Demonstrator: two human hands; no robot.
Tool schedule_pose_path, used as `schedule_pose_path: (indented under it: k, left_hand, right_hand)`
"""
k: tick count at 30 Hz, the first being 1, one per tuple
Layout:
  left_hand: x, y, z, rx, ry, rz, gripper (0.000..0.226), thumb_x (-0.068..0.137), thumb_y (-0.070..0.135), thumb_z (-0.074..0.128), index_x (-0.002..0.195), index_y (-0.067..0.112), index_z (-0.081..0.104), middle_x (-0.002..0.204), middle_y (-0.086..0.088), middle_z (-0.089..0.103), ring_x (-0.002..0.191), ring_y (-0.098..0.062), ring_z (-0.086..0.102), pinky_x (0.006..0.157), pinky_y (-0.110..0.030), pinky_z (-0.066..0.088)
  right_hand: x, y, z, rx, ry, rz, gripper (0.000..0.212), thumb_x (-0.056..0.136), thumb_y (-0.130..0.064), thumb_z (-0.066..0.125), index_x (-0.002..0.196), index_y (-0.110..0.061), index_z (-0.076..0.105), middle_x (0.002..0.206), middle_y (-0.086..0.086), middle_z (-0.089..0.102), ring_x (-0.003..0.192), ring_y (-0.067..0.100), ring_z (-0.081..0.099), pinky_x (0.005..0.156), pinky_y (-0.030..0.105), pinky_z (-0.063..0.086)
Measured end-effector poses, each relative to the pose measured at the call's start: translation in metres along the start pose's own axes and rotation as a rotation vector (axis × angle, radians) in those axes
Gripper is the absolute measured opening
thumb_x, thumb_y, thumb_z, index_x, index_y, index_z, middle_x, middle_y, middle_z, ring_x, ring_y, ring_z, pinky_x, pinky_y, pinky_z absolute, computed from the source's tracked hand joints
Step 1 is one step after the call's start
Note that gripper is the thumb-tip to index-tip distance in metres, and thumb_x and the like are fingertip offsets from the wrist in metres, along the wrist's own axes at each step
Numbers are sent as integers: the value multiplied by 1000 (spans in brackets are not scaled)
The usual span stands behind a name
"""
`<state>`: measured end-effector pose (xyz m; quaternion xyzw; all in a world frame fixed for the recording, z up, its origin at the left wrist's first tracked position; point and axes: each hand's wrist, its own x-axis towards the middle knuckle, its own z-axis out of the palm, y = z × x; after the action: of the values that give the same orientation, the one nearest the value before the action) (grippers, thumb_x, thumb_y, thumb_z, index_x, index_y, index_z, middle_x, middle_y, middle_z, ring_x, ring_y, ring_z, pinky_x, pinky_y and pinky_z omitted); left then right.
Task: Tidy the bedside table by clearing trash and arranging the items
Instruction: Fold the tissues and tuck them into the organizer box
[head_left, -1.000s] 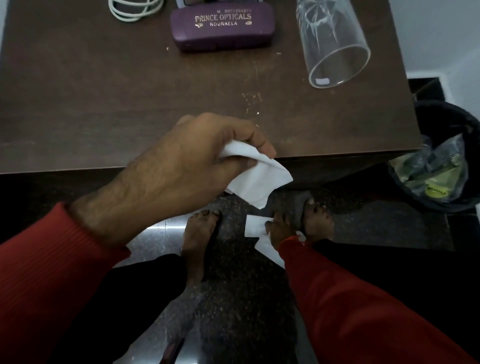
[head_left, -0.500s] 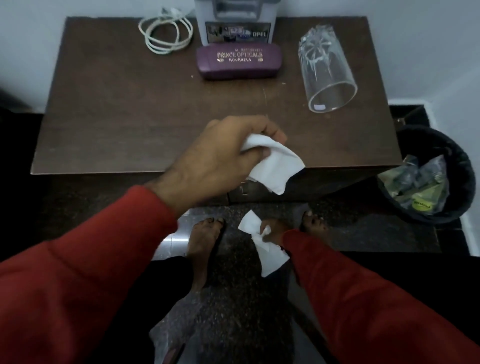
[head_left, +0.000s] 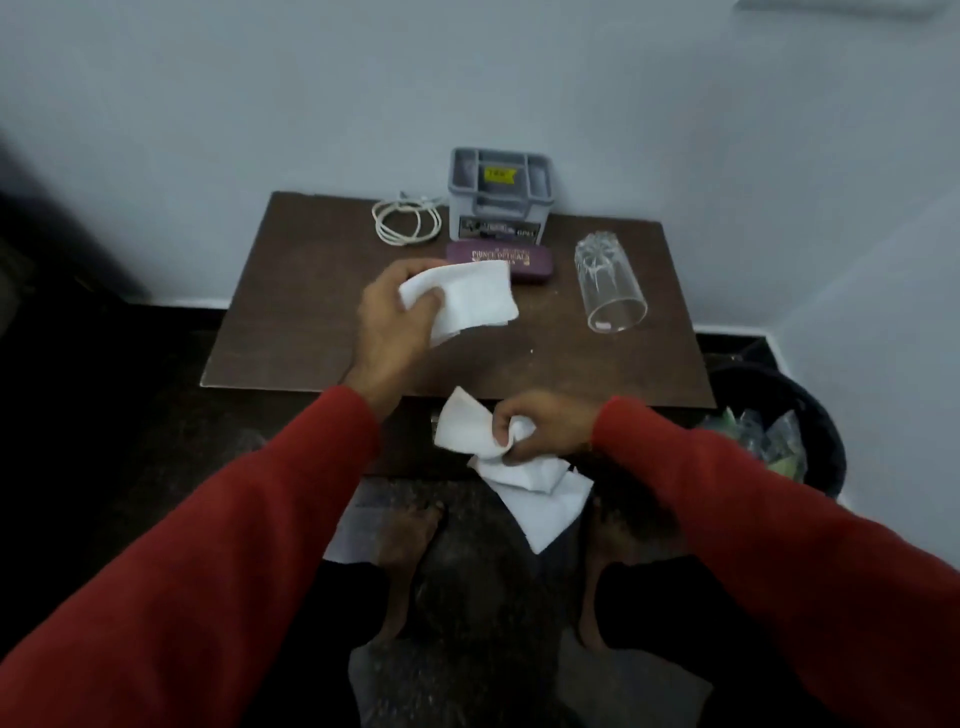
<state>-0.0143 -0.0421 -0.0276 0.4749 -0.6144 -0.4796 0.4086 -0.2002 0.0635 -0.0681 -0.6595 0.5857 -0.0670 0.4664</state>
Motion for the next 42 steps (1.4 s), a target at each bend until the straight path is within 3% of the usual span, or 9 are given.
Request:
schedule_pose_path:
  k: [3, 7, 12, 16, 19, 22, 32, 37, 42]
  left_hand:
    - [1, -2, -6, -142, 123, -97, 39, 83, -6, 56, 111, 19, 66, 103, 3, 71, 89, -10, 66, 79, -32, 58]
    - [-11, -1, 16, -284, 54, -195, 49, 86, -17, 47, 111, 21, 67, 106, -9, 73, 89, -27, 71, 73, -39, 62]
    - [-17, 32, 42, -647, -55, -452, 24, 100, 17, 52, 98, 9, 74, 91, -13, 74, 71, -24, 70, 51, -31, 58]
    - [-9, 29, 41, -772, -188, -519, 53, 96, 55, 51, 110, 9, 73, 101, -13, 78, 86, -28, 76, 65, -37, 62]
    - [-7, 13, 43, -548, -131, -405, 39, 84, 31, 76, 118, 14, 70, 114, -13, 75, 106, -37, 71, 85, -54, 60]
    - [-5, -1, 42, -468, -115, -348, 32, 87, -3, 70, 112, 17, 71, 111, -12, 74, 98, -30, 70, 71, -38, 61]
    - [5, 3, 36, -539, -166, -416, 32, 84, -5, 70, 101, 21, 76, 110, -10, 76, 96, -31, 69, 89, -55, 55]
    - [14, -10, 22, -384, 168, -493, 29, 84, 0, 74, 103, 21, 68, 108, -5, 71, 96, -25, 65, 82, -45, 59]
    - [11, -14, 30, -584, 152, -533, 48, 82, -6, 74, 126, 11, 62, 118, -12, 71, 104, -30, 69, 74, -42, 60]
  right_hand:
    - [-33, -50, -50, 256, 310, -120, 24, 77, -7, 80, 81, -22, 61, 86, -13, 61, 82, 1, 57, 78, 17, 45]
    - [-39, -65, -77, 1031, 839, -290, 22, 80, 4, 71, 87, -13, 60, 85, 3, 69, 75, 16, 65, 72, 32, 57]
    - [-8, -55, -72, 1104, 1133, -159, 22, 73, -11, 80, 88, -14, 64, 101, 15, 68, 86, 24, 65, 80, 44, 56]
    - [7, -50, -59, 947, 1120, -52, 18, 81, -9, 77, 88, -17, 63, 91, 2, 70, 81, 17, 67, 75, 38, 57]
    - [14, -52, -55, 971, 1031, -35, 11, 85, -12, 73, 89, -17, 64, 90, 2, 71, 81, 17, 67, 76, 40, 57]
    - [16, -50, -56, 1048, 939, -58, 6, 87, -13, 70, 89, -13, 64, 87, 3, 70, 80, 18, 65, 72, 37, 55]
    - [11, -28, -77, 1595, 649, -148, 51, 92, -13, 62, 138, 2, 46, 132, 20, 59, 120, 37, 58, 95, 49, 52]
    - [17, -26, -77, 1545, 830, -42, 46, 85, -6, 68, 129, 2, 54, 130, 22, 61, 114, 37, 61, 102, 56, 47]
    - [15, -45, -71, 1379, 791, -141, 18, 86, -3, 67, 103, -4, 66, 99, 10, 72, 88, 22, 70, 73, 39, 61]
